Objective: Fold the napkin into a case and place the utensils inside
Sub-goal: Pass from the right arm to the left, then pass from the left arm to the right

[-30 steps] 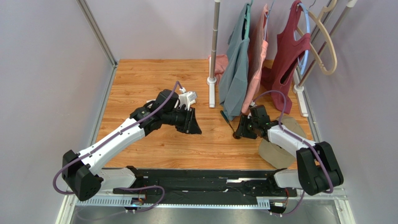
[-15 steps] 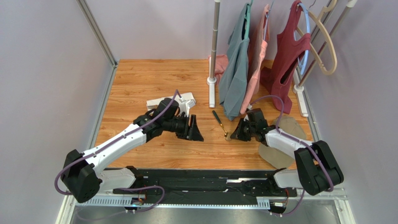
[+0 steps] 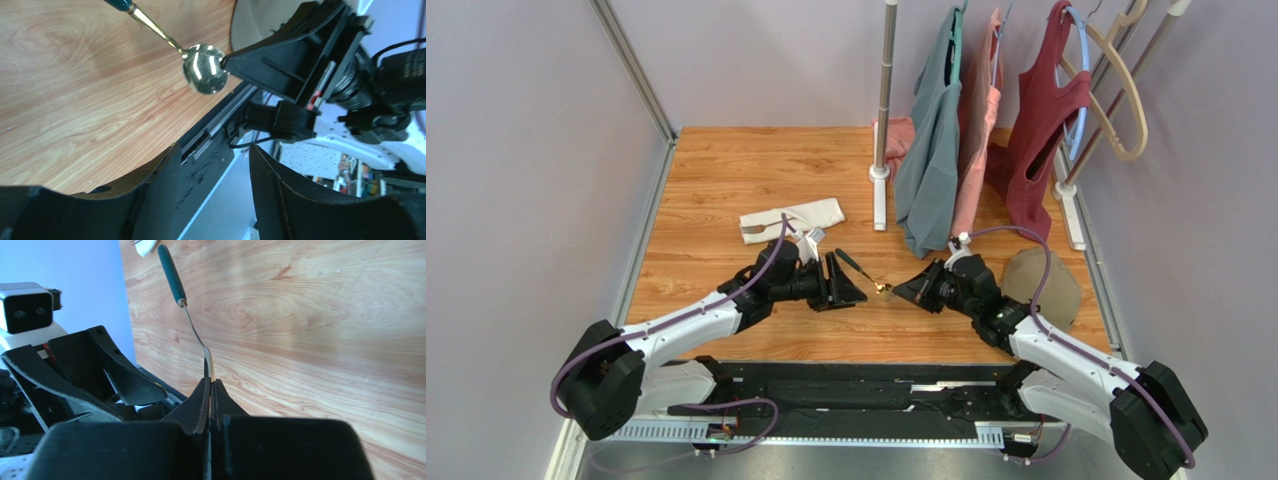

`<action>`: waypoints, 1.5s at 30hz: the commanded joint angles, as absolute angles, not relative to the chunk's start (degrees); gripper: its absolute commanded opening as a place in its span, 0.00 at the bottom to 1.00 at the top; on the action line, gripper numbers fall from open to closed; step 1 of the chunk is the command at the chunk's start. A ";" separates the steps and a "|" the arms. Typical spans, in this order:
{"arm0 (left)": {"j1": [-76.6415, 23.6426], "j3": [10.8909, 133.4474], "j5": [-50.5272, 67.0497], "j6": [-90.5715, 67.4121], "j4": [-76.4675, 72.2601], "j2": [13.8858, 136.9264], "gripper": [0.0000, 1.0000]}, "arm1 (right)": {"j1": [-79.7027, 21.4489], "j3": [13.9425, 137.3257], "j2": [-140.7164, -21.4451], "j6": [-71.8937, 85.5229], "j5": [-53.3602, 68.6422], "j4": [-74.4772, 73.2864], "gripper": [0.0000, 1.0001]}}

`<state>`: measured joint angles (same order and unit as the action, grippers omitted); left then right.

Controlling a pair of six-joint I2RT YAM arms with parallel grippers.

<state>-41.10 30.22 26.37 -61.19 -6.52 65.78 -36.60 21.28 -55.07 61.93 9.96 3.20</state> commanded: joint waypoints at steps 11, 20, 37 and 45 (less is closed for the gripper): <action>-41.31 31.82 26.46 -72.24 -18.81 74.18 0.67 | -43.94 25.57 -59.41 75.67 3.34 15.12 0.00; -41.31 35.06 23.38 -65.23 -16.45 75.24 0.43 | -47.11 25.23 -60.56 77.26 5.88 15.30 0.00; -40.69 43.50 43.94 -40.70 9.48 73.39 0.00 | -37.18 50.26 -64.67 32.09 17.65 -16.34 0.79; -40.69 46.84 43.60 -34.55 19.94 70.50 0.00 | -36.48 54.94 -72.24 33.57 21.70 -14.43 0.38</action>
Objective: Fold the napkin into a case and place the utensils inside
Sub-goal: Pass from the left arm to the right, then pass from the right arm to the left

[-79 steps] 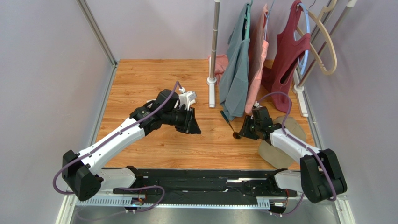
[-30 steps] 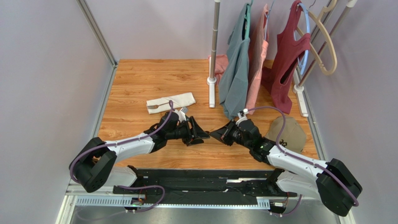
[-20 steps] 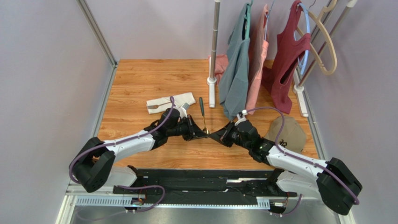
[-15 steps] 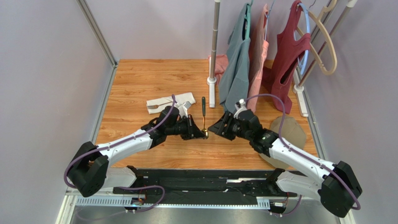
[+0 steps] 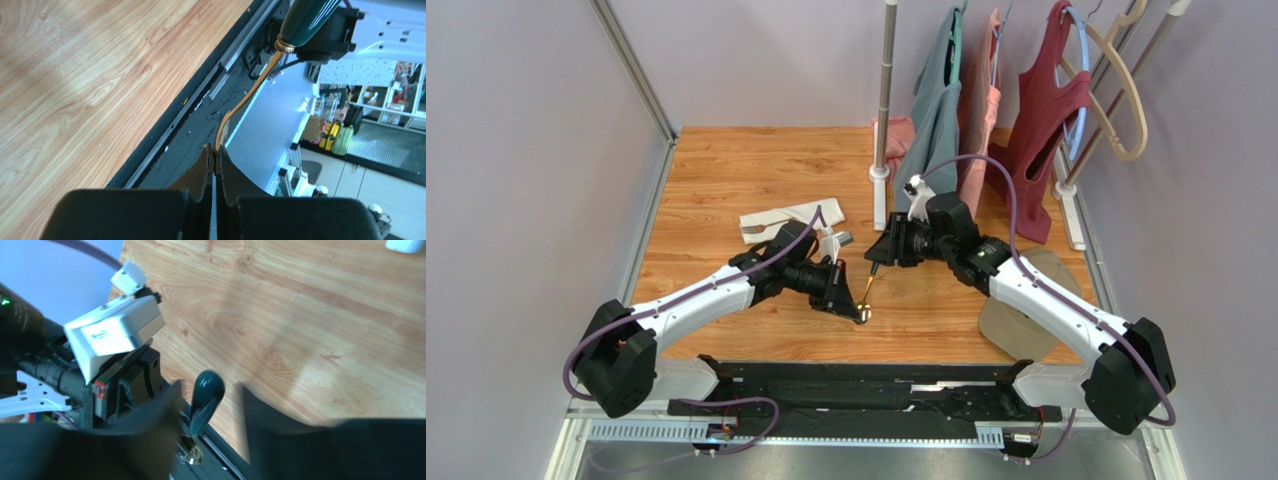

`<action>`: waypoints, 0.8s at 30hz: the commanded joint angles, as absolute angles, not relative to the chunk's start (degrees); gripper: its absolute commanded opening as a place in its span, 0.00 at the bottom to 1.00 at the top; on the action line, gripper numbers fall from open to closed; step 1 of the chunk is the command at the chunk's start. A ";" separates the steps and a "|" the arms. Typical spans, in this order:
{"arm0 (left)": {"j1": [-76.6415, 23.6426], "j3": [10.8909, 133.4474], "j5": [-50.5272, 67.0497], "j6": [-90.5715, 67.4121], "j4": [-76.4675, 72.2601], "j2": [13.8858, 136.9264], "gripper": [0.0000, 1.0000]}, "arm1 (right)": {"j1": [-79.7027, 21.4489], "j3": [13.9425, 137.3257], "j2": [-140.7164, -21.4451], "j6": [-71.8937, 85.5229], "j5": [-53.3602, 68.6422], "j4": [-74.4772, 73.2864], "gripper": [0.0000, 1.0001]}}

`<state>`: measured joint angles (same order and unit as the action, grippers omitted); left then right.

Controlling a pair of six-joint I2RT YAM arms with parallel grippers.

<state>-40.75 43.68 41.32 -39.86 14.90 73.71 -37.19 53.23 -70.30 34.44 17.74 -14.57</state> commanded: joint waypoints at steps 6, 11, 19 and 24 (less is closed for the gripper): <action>-39.29 44.31 29.47 -41.09 21.73 59.91 0.39 | -36.39 52.56 -70.76 46.03 18.91 -6.18 0.00; -39.11 33.15 19.26 -51.93 11.71 44.50 0.92 | -36.65 48.96 -70.13 59.20 11.69 2.08 0.00; -39.11 29.88 13.19 -55.20 12.38 37.71 0.78 | -39.20 48.77 -75.32 73.29 6.68 12.74 0.00; -39.02 32.59 6.34 -52.48 16.43 34.72 0.50 | -40.95 51.07 -77.43 76.11 5.89 13.01 0.00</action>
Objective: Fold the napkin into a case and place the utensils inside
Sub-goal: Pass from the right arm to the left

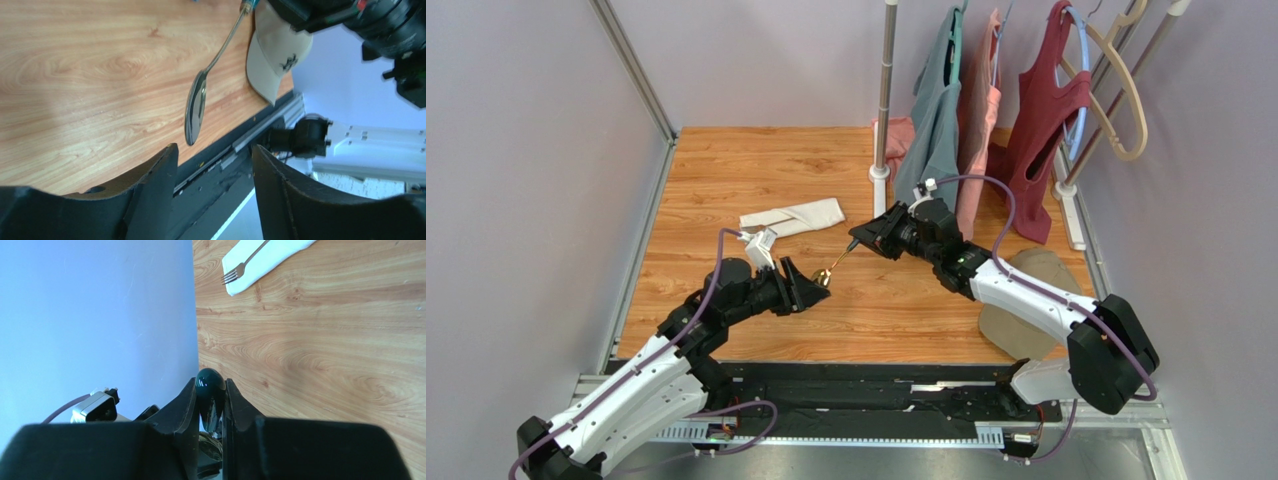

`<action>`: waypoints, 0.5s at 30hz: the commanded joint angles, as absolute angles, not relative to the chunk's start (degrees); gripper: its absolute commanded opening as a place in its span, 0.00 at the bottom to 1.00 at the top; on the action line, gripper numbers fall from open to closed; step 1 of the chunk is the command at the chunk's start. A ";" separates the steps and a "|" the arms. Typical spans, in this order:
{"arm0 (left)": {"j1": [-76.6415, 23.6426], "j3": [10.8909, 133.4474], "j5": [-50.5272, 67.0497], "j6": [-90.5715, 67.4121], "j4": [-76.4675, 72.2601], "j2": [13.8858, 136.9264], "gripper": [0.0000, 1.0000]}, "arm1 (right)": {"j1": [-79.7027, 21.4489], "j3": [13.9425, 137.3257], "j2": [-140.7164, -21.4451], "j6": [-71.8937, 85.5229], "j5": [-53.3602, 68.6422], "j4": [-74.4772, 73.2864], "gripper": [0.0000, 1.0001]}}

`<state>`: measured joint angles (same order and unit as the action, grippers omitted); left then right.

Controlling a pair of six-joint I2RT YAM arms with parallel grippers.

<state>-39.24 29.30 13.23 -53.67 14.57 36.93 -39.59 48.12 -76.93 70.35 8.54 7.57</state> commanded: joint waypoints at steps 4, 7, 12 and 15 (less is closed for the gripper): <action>-37.80 35.94 3.25 -50.45 20.03 35.15 0.38 | -41.31 50.63 -76.91 77.51 4.92 12.92 0.00; -35.78 36.74 5.71 -50.89 20.31 37.17 0.52 | -41.40 50.01 -76.46 79.09 4.75 14.15 0.00; -35.07 36.74 5.45 -51.86 17.32 37.53 0.49 | -41.57 49.92 -76.55 81.12 4.66 14.33 0.00; -34.63 37.79 5.71 -51.77 16.88 38.76 0.44 | -41.75 48.61 -76.11 83.93 3.87 15.29 0.00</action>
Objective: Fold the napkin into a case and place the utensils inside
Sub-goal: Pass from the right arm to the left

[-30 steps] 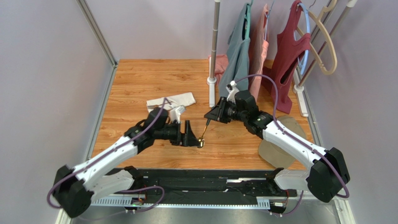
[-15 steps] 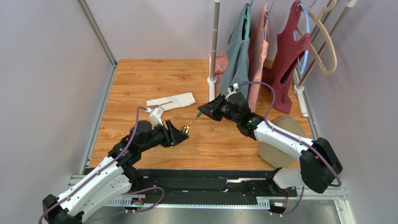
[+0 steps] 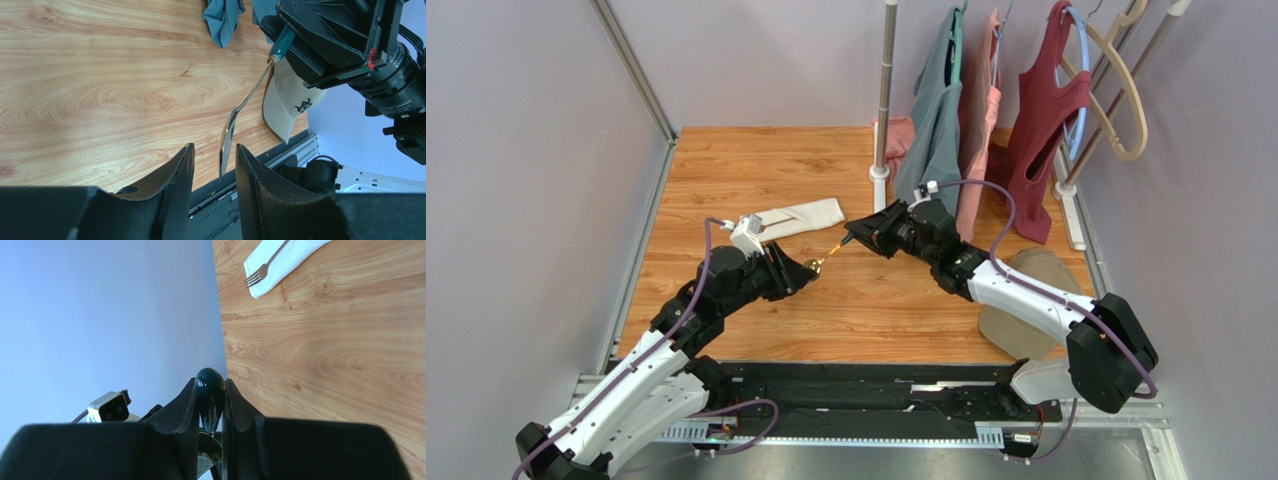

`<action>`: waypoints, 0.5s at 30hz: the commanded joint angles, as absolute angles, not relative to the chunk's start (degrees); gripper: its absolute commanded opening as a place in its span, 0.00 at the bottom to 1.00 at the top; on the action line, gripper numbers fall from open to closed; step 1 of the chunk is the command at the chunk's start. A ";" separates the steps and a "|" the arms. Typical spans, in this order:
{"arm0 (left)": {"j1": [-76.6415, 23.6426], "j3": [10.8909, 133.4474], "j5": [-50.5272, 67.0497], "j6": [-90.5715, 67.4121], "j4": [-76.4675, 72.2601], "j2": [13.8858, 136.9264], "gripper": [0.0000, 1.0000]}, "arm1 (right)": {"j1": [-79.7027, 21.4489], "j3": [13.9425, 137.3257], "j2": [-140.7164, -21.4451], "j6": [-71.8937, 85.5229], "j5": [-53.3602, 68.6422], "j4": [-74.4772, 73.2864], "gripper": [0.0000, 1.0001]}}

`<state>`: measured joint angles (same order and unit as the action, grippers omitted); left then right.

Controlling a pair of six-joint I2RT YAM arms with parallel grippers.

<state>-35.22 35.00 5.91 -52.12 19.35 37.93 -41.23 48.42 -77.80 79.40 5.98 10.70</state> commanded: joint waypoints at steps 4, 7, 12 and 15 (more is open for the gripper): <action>-34.28 38.50 5.89 -51.59 15.91 40.25 0.35 | -42.27 48.51 -76.02 85.78 3.78 15.73 0.00; -31.92 39.54 6.15 -50.45 16.42 40.95 0.00 | -42.71 48.95 -76.81 85.79 4.83 16.08 0.00; -13.60 42.53 20.36 -44.40 18.71 42.80 0.00 | -42.01 61.56 -82.77 65.00 10.52 4.59 0.57; -1.64 47.16 34.17 -36.06 23.52 49.37 0.00 | -42.10 68.01 -86.21 47.94 11.43 -5.86 0.67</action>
<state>-13.93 40.36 17.65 -46.52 19.35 43.90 -41.95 58.22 -82.61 70.26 7.88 5.52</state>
